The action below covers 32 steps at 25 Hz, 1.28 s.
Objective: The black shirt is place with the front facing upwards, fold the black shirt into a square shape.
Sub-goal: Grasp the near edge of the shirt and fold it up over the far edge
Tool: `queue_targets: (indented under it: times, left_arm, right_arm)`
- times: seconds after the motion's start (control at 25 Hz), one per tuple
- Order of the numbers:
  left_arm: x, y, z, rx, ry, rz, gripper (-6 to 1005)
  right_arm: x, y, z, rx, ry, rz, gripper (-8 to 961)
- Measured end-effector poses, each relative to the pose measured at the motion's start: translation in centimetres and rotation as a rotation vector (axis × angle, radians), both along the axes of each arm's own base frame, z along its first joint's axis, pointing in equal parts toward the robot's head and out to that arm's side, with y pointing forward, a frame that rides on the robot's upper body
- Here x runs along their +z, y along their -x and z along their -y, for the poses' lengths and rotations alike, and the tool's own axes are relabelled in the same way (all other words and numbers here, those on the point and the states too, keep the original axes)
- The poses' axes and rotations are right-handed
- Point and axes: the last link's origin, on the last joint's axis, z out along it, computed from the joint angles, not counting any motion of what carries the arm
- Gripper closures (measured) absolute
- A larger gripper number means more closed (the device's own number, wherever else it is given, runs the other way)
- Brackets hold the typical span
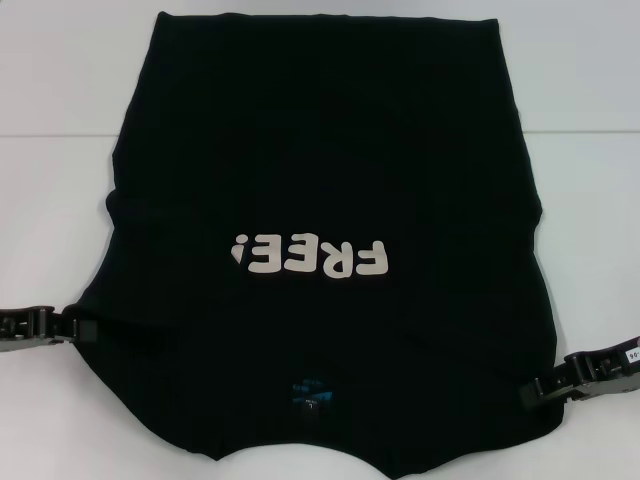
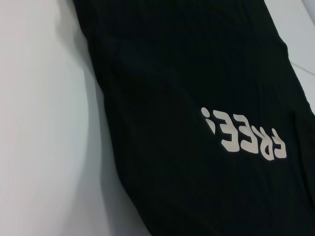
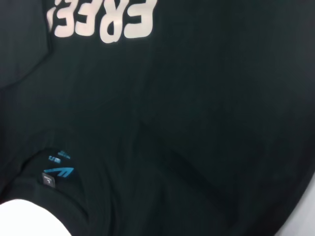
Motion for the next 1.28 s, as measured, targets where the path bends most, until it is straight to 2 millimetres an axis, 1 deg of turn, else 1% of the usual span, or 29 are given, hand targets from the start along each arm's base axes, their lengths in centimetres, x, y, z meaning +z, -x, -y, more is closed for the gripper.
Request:
queue_targets:
  times: [0.08, 0.52, 0.76, 1.08, 1.28]
  left_arm:
    - [0.0, 0.0, 0.0, -0.001, 0.0, 0.0, 963]
    - [-0.1, -0.1, 0.1, -0.008, 0.006, 0.003, 961]
    - [-0.3, -0.2, 0.2, -0.007, 0.011, 0.014, 960]
    - [-0.2, -0.2, 0.9, 0.038, 0.045, 0.104, 961]
    - [-0.6, -0.2, 2.9, 0.055, 0.139, 0.172, 961]
  right_arm:
    - [0.0, 0.0, 0.0, -0.001, 0.0, 0.003, 457]
    - [-0.1, 0.0, -0.2, 0.012, 0.003, 0.015, 707]
    - [0.1, 0.0, -0.2, 0.016, 0.001, 0.018, 886]
    - [1.8, -0.2, 0.6, 0.039, 0.045, -0.008, 888]
    - [3.0, -0.7, 2.2, 0.061, 0.105, -0.038, 888]
